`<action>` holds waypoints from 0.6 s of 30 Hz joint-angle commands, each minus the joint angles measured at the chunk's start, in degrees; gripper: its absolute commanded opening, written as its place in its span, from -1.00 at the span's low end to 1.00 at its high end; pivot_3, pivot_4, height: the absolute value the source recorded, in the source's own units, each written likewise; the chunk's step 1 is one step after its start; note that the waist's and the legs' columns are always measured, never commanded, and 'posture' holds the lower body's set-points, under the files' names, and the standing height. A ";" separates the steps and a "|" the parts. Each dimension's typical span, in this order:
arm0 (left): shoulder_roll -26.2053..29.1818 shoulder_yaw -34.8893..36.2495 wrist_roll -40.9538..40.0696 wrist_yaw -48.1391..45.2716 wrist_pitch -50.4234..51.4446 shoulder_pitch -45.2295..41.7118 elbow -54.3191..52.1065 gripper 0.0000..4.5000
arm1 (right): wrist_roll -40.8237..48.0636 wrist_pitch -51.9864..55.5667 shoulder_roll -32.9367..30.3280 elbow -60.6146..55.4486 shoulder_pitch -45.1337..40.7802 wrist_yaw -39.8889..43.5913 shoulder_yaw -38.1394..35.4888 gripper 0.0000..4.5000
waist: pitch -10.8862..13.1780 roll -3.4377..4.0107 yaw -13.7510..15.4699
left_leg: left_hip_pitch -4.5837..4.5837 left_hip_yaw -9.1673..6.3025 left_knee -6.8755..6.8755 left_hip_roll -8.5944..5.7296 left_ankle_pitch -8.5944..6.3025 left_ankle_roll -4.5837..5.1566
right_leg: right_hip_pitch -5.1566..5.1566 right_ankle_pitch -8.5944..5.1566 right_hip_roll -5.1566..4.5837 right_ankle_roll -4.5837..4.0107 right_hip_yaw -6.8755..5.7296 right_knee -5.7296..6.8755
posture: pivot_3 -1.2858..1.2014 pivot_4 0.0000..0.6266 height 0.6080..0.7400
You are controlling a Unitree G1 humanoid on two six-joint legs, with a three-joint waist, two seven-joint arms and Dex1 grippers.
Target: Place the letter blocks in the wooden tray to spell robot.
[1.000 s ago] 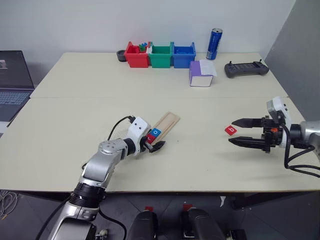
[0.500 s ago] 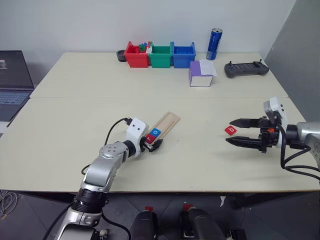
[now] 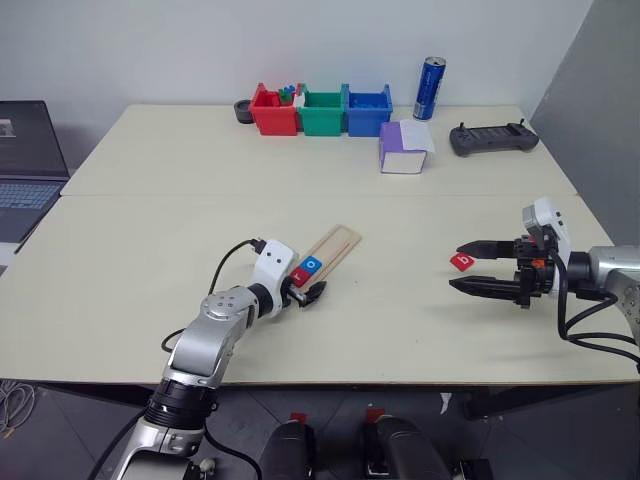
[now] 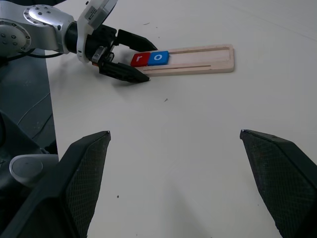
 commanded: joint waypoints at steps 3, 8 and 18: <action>0.25 -1.16 0.47 -2.51 -1.70 -0.56 2.72 0.51 | 0.65 -0.40 -0.69 -1.44 -0.49 -0.61 -0.96 1.00 | -0.01 0.00 0.03 | 0.00 0.00 0.00 0.00 0.00 0.00 | 0.00 0.00 0.00 0.00 0.00 0.00 | 0.03 -0.52 1.00; 1.79 -2.42 0.55 -8.74 -6.83 -3.14 6.77 0.50 | 0.01 -0.58 -2.12 -2.52 1.45 -0.47 -0.95 1.00 | -0.01 0.00 0.14 | 0.01 0.00 0.01 -0.01 0.00 0.00 | 0.01 0.00 0.00 0.00 -0.01 0.00 | 0.03 -0.52 1.00; 3.87 -11.53 1.60 -32.99 -23.36 -10.84 18.40 0.50 | 1.76 0.46 -6.03 -9.22 9.42 -1.22 -4.44 1.00 | -0.01 0.00 0.59 | -0.05 0.01 0.00 -0.04 -0.01 0.01 | 0.00 0.00 -0.01 0.00 -0.02 -0.08 | 0.03 -0.52 1.00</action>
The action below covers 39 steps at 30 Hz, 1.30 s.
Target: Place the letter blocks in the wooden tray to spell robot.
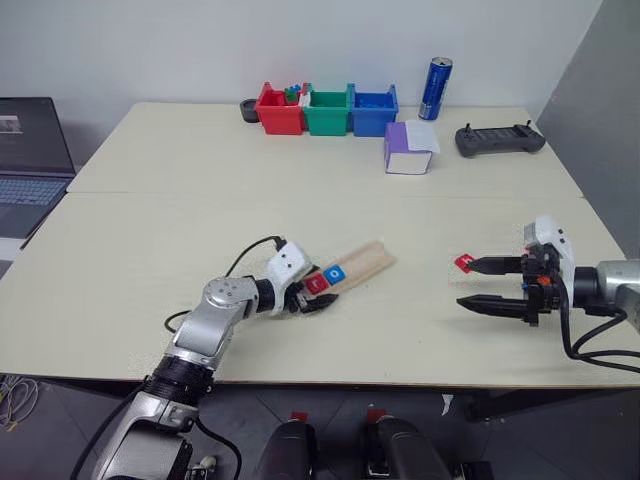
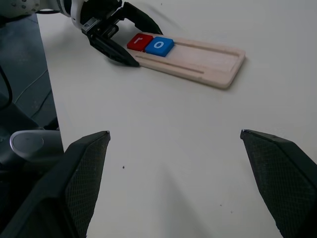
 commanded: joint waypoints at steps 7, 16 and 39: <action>-5.21 -4.74 1.33 -13.39 -7.77 -10.70 13.66 0.50 | 2.68 2.02 -2.49 -7.88 7.26 -2.53 -8.55 1.00 | 0.01 -0.03 0.48 | -0.03 -0.02 0.01 -0.03 -0.01 0.02 | 0.00 0.00 0.00 0.01 -0.03 -0.03 | 0.03 -0.52 1.00; -8.00 -4.66 2.58 -18.29 -11.47 -15.30 20.48 0.50 | 3.98 3.42 -2.58 -11.48 13.07 -5.22 -13.76 1.00 | 0.07 -0.12 -0.14 | -0.06 -0.07 0.01 -0.03 -0.01 0.03 | -0.01 0.00 0.02 0.04 -0.11 -0.06 | 0.03 -0.52 1.00; -8.45 -3.68 5.65 -13.75 -10.97 -13.59 17.94 0.66 | 4.25 1.99 -2.64 -9.62 10.64 -5.71 -9.50 1.00 | 0.13 -0.22 -0.53 | -0.07 -0.10 0.00 -0.03 -0.01 0.03 | 0.00 0.03 0.02 0.12 -0.11 -0.11 | 0.03 -0.52 1.00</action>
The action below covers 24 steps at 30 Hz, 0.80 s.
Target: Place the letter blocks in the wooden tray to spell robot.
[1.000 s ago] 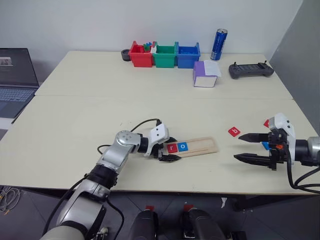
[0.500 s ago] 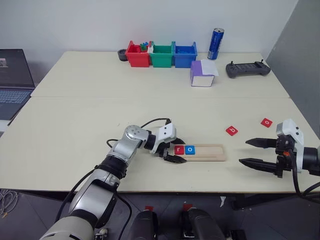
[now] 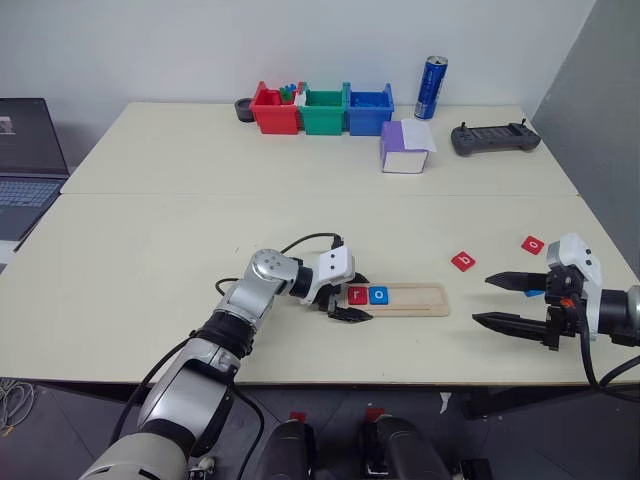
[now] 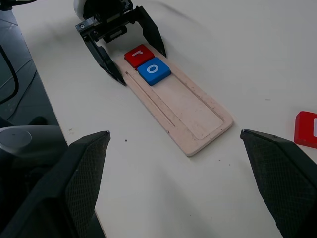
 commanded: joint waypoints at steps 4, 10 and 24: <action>-0.55 1.25 -1.14 0.19 2.94 0.22 -2.72 0.99 | 0.51 -0.73 -0.99 -0.32 -1.10 0.35 -0.23 1.00 | 0.00 0.00 0.00 | 0.00 0.00 0.00 0.00 0.00 0.00 | 0.00 0.00 0.00 0.00 0.00 0.00 | 0.03 -0.52 1.00; -0.24 1.66 -1.48 0.17 4.45 0.00 -3.76 0.99 | 0.50 -0.67 -1.08 -0.18 -1.38 0.41 -0.16 1.00 | 0.01 -0.01 -0.01 | 0.00 0.00 0.00 0.00 0.00 0.00 | 0.00 0.00 0.00 0.00 0.01 0.00 | 0.03 -0.52 1.00; 8.64 12.31 -13.63 -6.62 8.79 2.51 -15.53 0.99 | 0.45 -0.96 -1.85 0.49 -0.73 0.41 -1.66 1.00 | 0.02 -0.03 -0.10 | 0.00 0.02 0.00 0.04 0.00 -0.01 | -0.01 0.00 0.01 0.00 0.03 0.01 | 0.03 -0.52 1.00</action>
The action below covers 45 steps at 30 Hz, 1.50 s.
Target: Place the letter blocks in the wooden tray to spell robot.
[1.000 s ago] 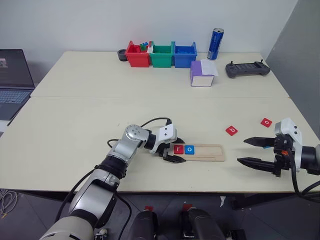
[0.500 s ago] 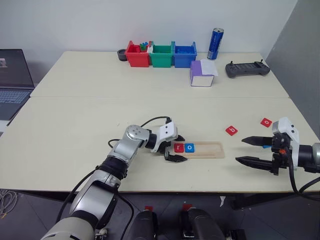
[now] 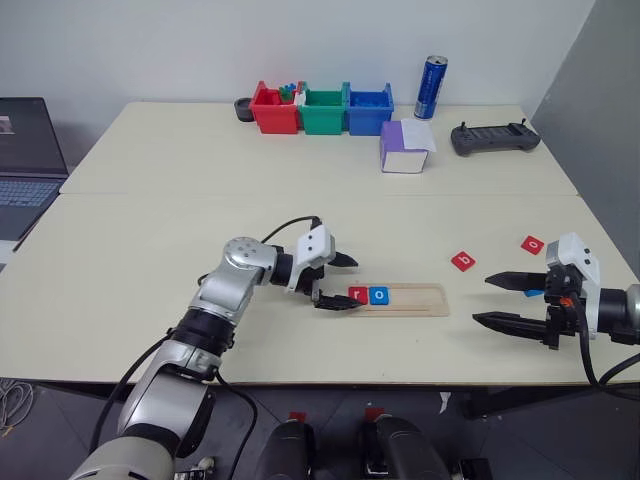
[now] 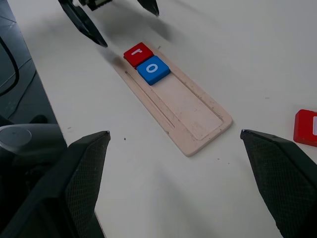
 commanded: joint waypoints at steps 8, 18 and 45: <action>16.78 13.44 -9.61 -7.05 4.63 2.11 -3.44 0.99 | -0.12 -1.21 -2.90 2.32 0.75 0.83 -4.91 1.00 | 0.00 0.00 -0.05 | 0.05 0.00 -0.01 0.05 0.00 0.00 | -0.01 0.00 0.03 0.00 -0.01 0.05 | 0.03 -0.52 1.00; 27.30 21.73 -17.71 -7.28 13.70 12.43 -15.32 0.99 | -1.88 -3.96 -5.21 8.08 2.52 2.81 -7.76 1.00 | 0.01 -0.03 0.53 | 0.06 0.02 0.00 0.06 0.00 0.00 | 0.00 -0.01 -0.02 -0.02 0.03 0.03 | 0.03 -0.52 1.00; 16.31 14.78 -12.94 -7.64 -3.81 3.85 -4.97 0.99 | -3.85 -5.70 -4.93 13.02 -6.97 5.53 0.57 1.00 | 0.02 -0.06 0.07 | 0.06 0.06 0.00 0.06 0.01 -0.01 | -0.02 -0.01 0.00 -0.02 0.03 0.11 | 0.03 -0.52 1.00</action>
